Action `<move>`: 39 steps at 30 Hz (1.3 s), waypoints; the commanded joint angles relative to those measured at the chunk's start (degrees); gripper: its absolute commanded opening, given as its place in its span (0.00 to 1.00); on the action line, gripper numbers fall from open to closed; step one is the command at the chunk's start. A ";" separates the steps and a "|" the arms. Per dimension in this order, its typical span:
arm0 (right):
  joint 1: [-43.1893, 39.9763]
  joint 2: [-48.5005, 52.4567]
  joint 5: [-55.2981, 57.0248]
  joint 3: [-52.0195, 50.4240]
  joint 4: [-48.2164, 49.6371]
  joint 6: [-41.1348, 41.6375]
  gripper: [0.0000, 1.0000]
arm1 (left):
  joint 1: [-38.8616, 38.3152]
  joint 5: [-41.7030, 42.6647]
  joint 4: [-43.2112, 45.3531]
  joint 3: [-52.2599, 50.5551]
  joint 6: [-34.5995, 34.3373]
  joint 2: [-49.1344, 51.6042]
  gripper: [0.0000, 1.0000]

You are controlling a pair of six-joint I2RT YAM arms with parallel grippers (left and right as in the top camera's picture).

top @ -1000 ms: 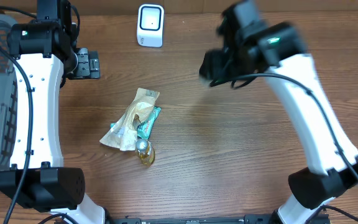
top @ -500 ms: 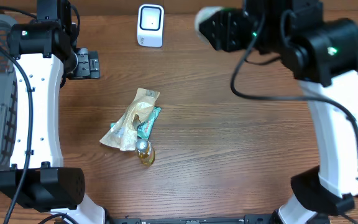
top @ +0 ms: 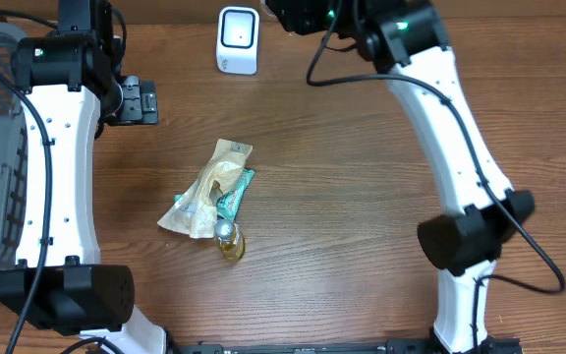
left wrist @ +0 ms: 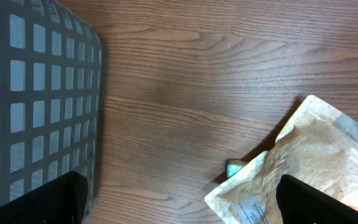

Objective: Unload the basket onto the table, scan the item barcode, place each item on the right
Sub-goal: 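Carry the green-capped jar to the white scanner with the right gripper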

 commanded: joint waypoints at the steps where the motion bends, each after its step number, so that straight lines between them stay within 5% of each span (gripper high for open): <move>1: 0.28 2.97 0.00 0.22 5.16 -0.42 0.04 | -0.13 -0.57 0.00 0.68 0.42 0.02 1.00; 33: 3.87 26.62 8.96 0.07 37.42 -0.63 0.04 | -0.11 -0.57 0.00 0.68 0.42 0.02 1.00; 39: 7.04 26.73 16.74 0.04 39.19 -9.38 0.04 | -0.11 -0.57 0.02 0.68 0.42 0.02 1.00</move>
